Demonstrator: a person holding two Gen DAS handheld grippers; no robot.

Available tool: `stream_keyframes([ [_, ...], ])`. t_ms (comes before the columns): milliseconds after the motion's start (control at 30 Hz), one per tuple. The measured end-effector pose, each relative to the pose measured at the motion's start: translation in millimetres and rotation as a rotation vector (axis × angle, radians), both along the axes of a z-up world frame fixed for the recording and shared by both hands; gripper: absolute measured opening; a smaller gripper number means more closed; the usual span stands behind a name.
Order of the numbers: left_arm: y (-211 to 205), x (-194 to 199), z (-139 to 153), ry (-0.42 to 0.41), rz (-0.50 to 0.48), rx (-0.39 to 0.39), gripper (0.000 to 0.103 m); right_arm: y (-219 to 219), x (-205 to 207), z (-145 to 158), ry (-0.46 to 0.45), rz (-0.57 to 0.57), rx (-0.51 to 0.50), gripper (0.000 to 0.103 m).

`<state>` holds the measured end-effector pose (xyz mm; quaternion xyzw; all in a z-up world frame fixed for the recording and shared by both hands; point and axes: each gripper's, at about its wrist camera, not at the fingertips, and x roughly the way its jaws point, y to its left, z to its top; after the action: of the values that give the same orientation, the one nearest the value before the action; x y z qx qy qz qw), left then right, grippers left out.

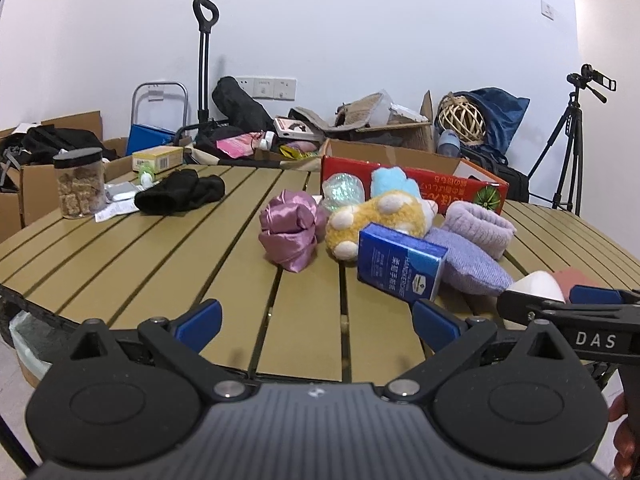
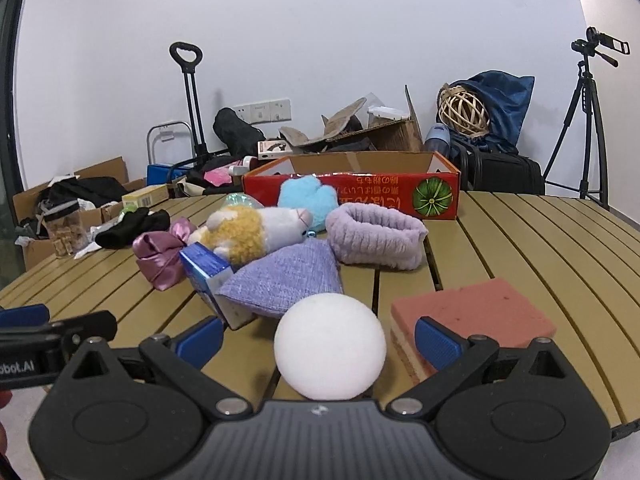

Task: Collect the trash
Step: 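Move the left tool to the blue tissue pack while the right tool approaches the white foam ball, then close the right gripper on the white ball while the left gripper grasps the blue tissue pack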

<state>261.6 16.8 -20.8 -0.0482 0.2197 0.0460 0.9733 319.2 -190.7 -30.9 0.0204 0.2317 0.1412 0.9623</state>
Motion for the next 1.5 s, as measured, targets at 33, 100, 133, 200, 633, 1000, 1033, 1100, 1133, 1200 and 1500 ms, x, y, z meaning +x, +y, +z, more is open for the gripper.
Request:
stream_keyframes([
  [33, 1.1, 1.0, -1.4, 0.003, 0.002, 0.0, 0.103, 2.0, 0.8, -1.4, -0.004, -0.001, -0.009, 0.099],
  [100, 3.8, 3.4, -3.8, 0.008, 0.006, -0.006, 0.103, 5.2, 1.7, -2.8, -0.015, -0.006, -0.026, 0.095],
  [133, 5.2, 4.2, -4.6, 0.012, 0.009, -0.01, 0.103, 6.8, 2.6, -3.7, -0.015, -0.011, -0.03, 0.092],
  [200, 7.8, 5.5, -5.8, 0.02, 0.012, -0.016, 0.103, 8.0, 4.5, -4.5, -0.008, -0.012, -0.032, 0.083],
  [633, 1.8, 19.7, -0.6, 0.027, -0.026, 0.009, 0.103, -5.7, -2.7, 3.5, -0.052, -0.039, 0.032, 0.055],
  [1000, -27.3, 55.5, -1.3, 0.042, -0.109, 0.054, 0.103, -40.3, -12.5, 15.5, -0.12, -0.132, 0.099, 0.055],
  [1033, -29.4, 59.0, -1.8, 0.042, -0.111, 0.058, 0.103, -44.1, -13.1, 15.9, -0.122, -0.141, 0.102, 0.055],
  [1100, -33.9, 66.1, -3.4, 0.046, -0.113, 0.071, 0.103, -51.9, -13.7, 16.0, -0.121, -0.158, 0.108, 0.055],
  [1133, -35.6, 69.3, -4.7, 0.05, -0.112, 0.08, 0.103, -55.4, -13.8, 15.7, -0.119, -0.166, 0.111, 0.055],
  [1200, -38.9, 76.0, -8.1, 0.06, -0.105, 0.097, 0.103, -62.8, -14.7, 14.0, -0.114, -0.182, 0.114, 0.055],
  [1500, -46.7, 90.5, -9.9, 0.054, -0.121, 0.095, 0.103, -87.1, -18.6, 8.9, -0.11, -0.238, 0.119, 0.055],
])
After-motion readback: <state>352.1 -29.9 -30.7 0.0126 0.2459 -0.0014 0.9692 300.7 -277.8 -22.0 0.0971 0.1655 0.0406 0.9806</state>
